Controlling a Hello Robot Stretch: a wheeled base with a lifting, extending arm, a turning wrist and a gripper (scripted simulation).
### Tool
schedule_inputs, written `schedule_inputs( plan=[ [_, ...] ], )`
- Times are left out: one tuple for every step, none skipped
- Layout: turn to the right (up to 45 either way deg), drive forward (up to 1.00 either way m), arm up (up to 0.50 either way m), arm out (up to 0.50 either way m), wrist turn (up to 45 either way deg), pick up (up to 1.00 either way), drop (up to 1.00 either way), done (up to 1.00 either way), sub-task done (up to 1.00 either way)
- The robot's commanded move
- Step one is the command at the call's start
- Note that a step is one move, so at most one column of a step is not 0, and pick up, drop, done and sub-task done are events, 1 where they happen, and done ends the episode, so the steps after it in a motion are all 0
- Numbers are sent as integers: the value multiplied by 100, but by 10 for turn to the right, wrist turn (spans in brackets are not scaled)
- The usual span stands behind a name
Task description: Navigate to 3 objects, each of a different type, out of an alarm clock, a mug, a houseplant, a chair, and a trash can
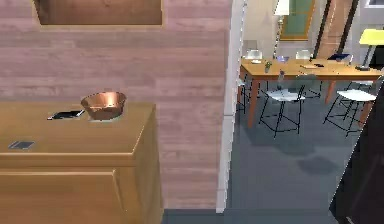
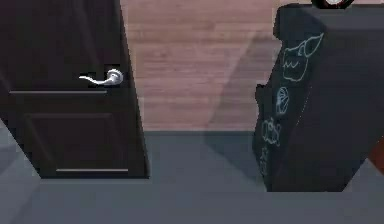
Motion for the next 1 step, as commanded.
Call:
schedule_inputs(
  plan=[
    [450, 0, 0, 0, 0, 0, 0, 0, 0]
  ],
)
